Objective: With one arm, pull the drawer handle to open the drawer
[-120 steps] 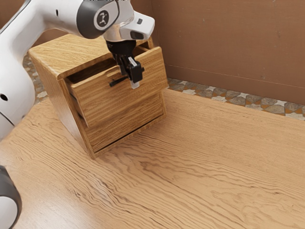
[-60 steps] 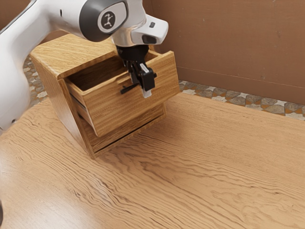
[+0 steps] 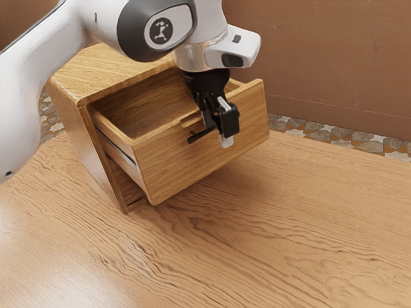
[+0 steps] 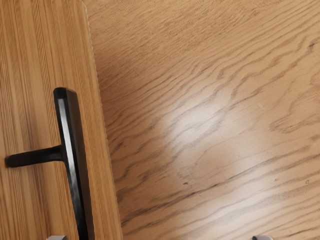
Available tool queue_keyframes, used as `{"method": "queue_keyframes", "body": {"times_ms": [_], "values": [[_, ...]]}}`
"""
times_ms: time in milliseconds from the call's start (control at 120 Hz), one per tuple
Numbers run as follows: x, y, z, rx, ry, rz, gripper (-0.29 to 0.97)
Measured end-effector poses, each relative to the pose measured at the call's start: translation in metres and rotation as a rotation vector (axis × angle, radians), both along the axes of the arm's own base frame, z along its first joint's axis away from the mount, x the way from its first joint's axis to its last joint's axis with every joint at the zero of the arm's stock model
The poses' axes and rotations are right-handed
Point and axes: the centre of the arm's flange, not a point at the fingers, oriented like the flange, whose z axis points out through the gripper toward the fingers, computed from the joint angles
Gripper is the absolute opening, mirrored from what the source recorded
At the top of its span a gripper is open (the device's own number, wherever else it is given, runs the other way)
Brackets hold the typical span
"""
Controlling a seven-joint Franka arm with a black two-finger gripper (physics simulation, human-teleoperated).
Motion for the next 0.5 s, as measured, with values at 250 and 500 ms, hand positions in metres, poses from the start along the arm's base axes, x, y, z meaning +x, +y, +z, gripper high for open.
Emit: {"method": "queue_keyframes", "body": {"times_ms": [250, 500], "values": [[-0.105, -0.062, 0.115, 0.134, -0.205, -0.045, 0.6], [-0.181, -0.072, 0.167, 0.023, -0.208, -0.203, 0.66]]}}
